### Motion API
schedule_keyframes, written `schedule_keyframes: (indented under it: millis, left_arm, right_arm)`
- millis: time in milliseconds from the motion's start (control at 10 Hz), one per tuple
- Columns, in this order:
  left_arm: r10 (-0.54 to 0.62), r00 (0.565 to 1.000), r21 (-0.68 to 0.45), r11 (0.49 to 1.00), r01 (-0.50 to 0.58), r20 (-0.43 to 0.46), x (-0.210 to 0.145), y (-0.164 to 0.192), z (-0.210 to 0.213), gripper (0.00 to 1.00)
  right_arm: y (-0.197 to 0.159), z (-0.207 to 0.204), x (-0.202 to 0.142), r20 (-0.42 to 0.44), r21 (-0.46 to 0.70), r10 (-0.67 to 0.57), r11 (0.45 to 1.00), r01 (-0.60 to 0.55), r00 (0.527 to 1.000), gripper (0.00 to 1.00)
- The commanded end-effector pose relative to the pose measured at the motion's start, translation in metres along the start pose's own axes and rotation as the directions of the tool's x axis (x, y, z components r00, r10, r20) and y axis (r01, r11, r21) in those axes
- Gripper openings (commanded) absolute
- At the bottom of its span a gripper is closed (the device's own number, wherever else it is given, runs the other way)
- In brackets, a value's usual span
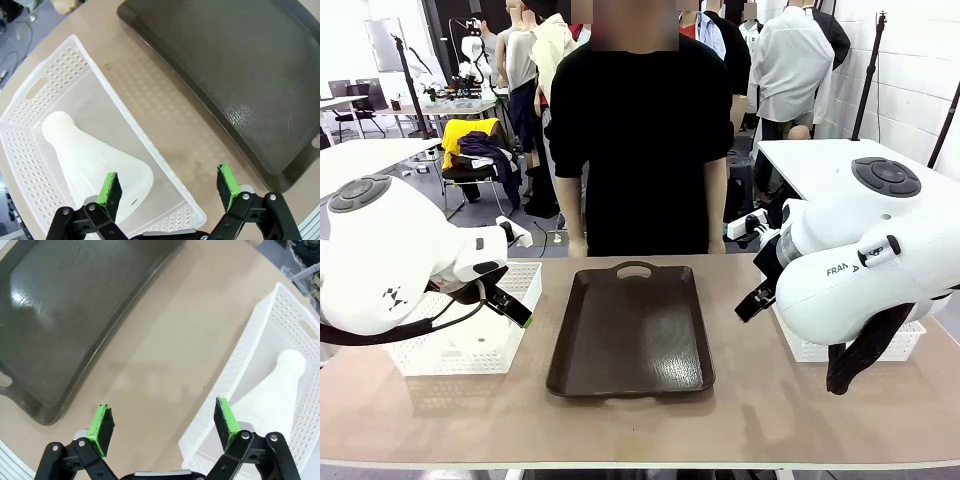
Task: Prepare the laboratory tools.
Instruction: Pick up the Big flask that the person points to.
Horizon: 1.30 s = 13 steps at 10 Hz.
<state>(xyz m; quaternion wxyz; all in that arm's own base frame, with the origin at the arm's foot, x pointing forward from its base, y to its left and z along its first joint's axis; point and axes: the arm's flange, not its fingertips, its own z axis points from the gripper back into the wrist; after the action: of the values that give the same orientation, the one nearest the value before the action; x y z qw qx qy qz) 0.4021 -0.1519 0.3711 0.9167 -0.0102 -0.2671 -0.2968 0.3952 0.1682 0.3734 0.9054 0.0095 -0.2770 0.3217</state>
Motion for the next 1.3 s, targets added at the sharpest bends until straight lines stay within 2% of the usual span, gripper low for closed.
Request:
schedule_keyframes:
  millis: [0, 1200]
  left_arm:
    - [0.002, 1.0, 0.001, 1.0, -0.002, 0.0, -0.0003, 0.001, 0.0, 1.0]
    - [0.0, 1.0, 0.0, 1.0, 0.0, 0.0, 0.0, -0.0001, 0.0, 1.0]
  right_arm:
    - [-0.0001, 0.0, 0.0, 0.0, 0.0, -0.001, 1.0, 0.001, 1.0, 1.0]
    - [0.0, 0.0, 0.0, 0.0, 0.0, 0.0, 1.0, 0.0, 1.0, 1.0]
